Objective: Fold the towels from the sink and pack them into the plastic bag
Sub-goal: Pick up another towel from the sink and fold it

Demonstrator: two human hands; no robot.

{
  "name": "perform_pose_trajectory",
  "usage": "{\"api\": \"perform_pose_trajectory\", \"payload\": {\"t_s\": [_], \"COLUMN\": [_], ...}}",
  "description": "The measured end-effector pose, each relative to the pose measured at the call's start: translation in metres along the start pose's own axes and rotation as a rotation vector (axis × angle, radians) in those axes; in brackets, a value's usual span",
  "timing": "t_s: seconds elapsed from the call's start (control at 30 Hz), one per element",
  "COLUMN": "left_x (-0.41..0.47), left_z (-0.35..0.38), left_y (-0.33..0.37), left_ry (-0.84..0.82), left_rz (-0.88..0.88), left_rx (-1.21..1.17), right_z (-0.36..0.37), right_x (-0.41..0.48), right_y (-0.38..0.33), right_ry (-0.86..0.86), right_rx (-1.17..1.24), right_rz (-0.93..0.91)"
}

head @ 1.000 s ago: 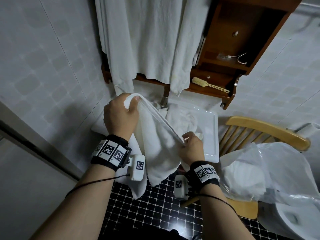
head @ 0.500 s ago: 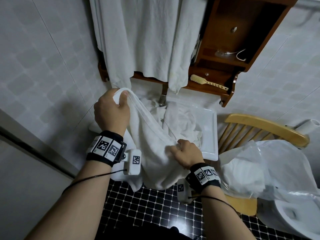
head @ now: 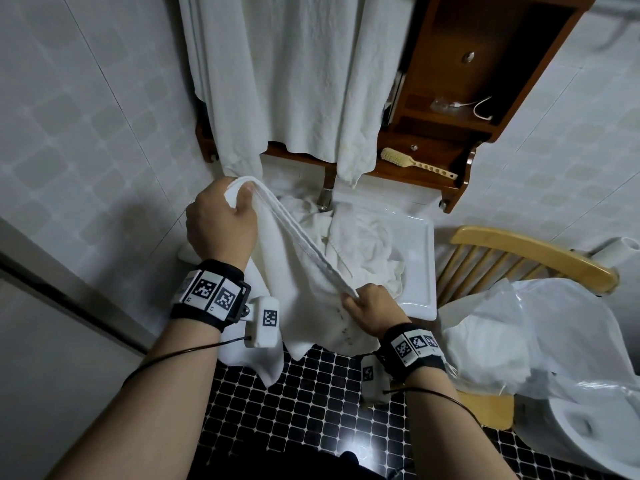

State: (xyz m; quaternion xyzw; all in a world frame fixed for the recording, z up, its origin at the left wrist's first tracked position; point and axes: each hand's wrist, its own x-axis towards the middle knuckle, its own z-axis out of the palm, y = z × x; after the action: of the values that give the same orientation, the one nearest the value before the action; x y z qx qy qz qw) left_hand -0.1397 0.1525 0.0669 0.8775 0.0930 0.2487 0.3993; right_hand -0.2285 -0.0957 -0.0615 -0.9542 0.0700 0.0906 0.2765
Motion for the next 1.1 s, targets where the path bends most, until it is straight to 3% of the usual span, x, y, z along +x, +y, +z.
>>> {"api": "perform_pose_trajectory", "payload": {"t_s": [0.2, 0.37, 0.53, 0.63, 0.77, 1.1], "left_x": [-0.004, 0.001, -0.001, -0.005, -0.01, -0.012], "left_z": [0.001, -0.001, -0.004, -0.004, -0.004, -0.008], "left_y": [0.001, -0.003, -0.003, -0.004, -0.005, -0.003], "left_ry": [-0.016, 0.0, 0.009, 0.014, -0.018, -0.028], "left_rz": [0.003, 0.016, 0.017, 0.009, 0.0, -0.015], "left_rx": [-0.003, 0.004, 0.004, -0.012, -0.004, 0.003], "right_z": [0.006, 0.006, 0.006, 0.005, 0.01, 0.023], "right_x": [0.001, -0.004, -0.011, -0.009, -0.001, -0.007], "right_y": [0.002, 0.006, -0.011, -0.014, -0.009, 0.003], "right_ry": [-0.133, 0.065, 0.304, 0.467, 0.559, 0.342], "right_rx": [-0.024, 0.301, 0.721, 0.645, 0.505, 0.318], "right_rz": [0.057, -0.05, -0.002, -0.074, -0.109, -0.014]}}
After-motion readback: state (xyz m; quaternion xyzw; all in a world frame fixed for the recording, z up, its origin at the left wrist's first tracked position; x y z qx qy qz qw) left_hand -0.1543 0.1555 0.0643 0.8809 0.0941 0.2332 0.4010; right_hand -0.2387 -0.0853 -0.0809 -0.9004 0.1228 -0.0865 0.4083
